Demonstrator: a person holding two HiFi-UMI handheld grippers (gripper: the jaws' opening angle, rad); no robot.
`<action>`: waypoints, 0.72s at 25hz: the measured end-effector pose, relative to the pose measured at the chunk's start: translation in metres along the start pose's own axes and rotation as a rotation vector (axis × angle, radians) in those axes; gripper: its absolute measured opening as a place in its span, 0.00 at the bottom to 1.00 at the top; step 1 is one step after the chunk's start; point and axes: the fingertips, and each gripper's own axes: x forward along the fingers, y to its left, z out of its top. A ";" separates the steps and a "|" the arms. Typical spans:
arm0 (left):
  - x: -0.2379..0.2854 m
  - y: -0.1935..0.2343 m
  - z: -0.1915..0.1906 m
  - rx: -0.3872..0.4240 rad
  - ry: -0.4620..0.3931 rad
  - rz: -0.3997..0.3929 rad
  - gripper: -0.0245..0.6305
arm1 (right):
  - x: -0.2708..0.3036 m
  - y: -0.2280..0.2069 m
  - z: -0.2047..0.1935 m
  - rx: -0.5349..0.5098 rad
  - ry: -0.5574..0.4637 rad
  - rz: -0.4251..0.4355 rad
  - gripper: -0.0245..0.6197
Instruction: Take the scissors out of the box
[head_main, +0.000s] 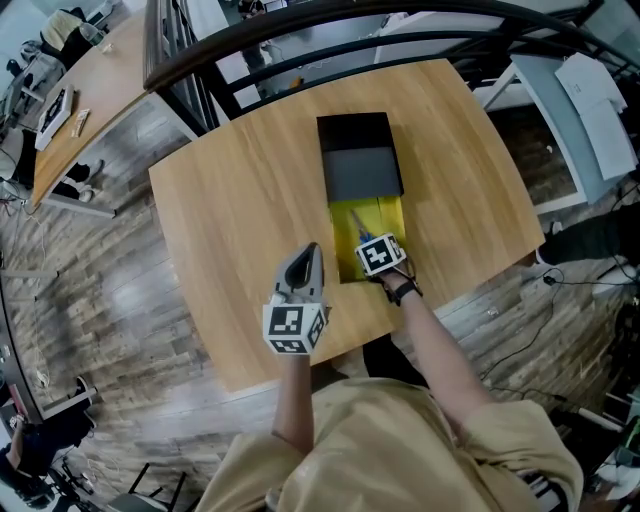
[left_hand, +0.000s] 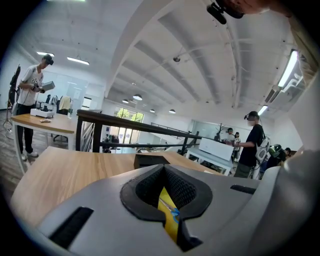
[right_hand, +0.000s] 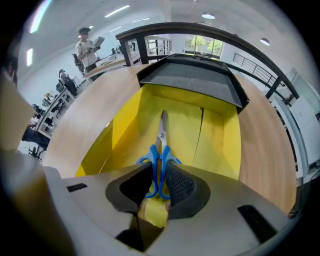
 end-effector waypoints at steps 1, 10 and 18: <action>-0.002 0.000 0.001 0.002 -0.001 -0.002 0.05 | -0.003 0.001 -0.001 -0.005 -0.005 -0.007 0.18; -0.012 0.003 0.018 0.034 -0.036 -0.024 0.05 | -0.052 0.015 -0.016 0.142 -0.106 -0.025 0.17; -0.013 -0.020 0.053 0.091 -0.084 -0.070 0.05 | -0.147 -0.005 0.015 0.160 -0.412 -0.114 0.17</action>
